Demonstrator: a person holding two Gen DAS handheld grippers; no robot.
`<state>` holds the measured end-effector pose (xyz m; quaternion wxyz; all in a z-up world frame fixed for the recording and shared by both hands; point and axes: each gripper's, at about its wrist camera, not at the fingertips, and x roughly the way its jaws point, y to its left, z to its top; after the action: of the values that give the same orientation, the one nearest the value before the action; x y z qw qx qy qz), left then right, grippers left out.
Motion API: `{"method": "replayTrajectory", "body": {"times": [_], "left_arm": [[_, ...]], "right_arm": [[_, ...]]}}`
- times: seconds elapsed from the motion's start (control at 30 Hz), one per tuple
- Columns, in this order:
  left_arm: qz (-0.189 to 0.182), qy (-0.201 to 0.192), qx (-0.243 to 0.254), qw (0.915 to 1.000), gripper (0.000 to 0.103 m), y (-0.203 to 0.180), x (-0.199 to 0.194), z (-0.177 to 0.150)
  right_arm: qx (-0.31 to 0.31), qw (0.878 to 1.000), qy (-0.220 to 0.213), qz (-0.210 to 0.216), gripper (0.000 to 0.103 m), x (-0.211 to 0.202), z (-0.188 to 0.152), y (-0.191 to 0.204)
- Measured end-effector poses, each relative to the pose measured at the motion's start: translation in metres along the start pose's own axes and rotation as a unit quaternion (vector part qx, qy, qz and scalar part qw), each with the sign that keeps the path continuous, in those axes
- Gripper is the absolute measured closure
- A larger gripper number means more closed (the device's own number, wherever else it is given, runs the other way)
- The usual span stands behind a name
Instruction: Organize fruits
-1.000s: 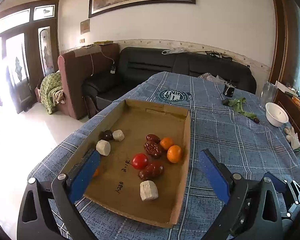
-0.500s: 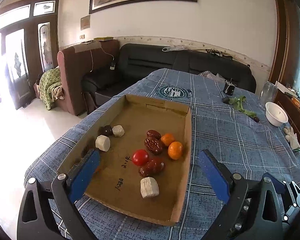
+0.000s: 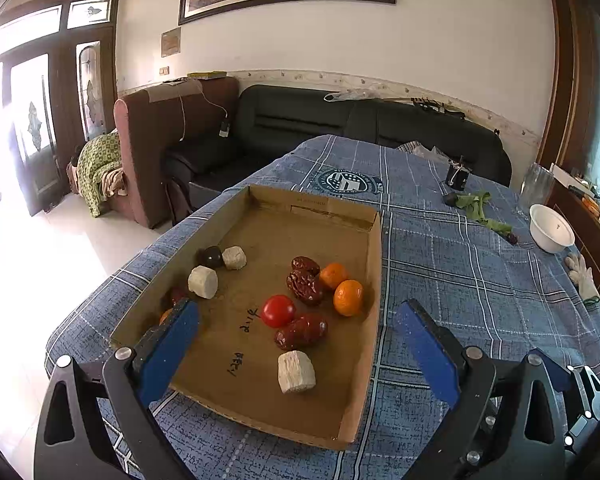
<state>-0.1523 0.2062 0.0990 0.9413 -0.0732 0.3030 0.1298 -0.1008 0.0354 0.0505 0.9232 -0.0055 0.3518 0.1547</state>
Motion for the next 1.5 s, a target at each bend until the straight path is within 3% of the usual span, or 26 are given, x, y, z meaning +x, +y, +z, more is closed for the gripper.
{"method": "replayTrajectory", "body": {"times": [0.33,0.47,0.6,0.7,1.13,1.5], "left_arm": [[0.001,-0.006,-0.005,1.0000,0.003,0.002,-0.005,-0.004],[0.018,-0.055,-0.026,0.9980,0.003,0.009,-0.025,-0.005],[0.048,-0.129,-0.064,0.9885,0.000,0.019,-0.058,-0.008],[0.074,-0.159,-0.059,0.9827,0.000,0.021,-0.070,-0.006],[0.043,-0.101,-0.052,0.9927,0.000,0.030,-0.053,-0.004],[0.039,-0.077,0.003,0.9963,0.000,0.015,-0.045,-0.006]], "right_arm": [[-0.010,1.000,-0.009,-0.010,0.003,-0.005,-0.003,0.003],[-0.014,1.000,-0.023,-0.007,0.003,-0.012,-0.003,0.007],[-0.019,0.999,-0.044,-0.004,0.001,-0.021,-0.003,0.010],[-0.023,0.998,-0.052,-0.003,0.000,-0.024,-0.004,0.013],[-0.060,0.997,-0.053,0.004,0.000,-0.026,-0.008,0.033],[-0.080,0.996,-0.046,0.021,0.000,-0.022,-0.004,0.051]]}}
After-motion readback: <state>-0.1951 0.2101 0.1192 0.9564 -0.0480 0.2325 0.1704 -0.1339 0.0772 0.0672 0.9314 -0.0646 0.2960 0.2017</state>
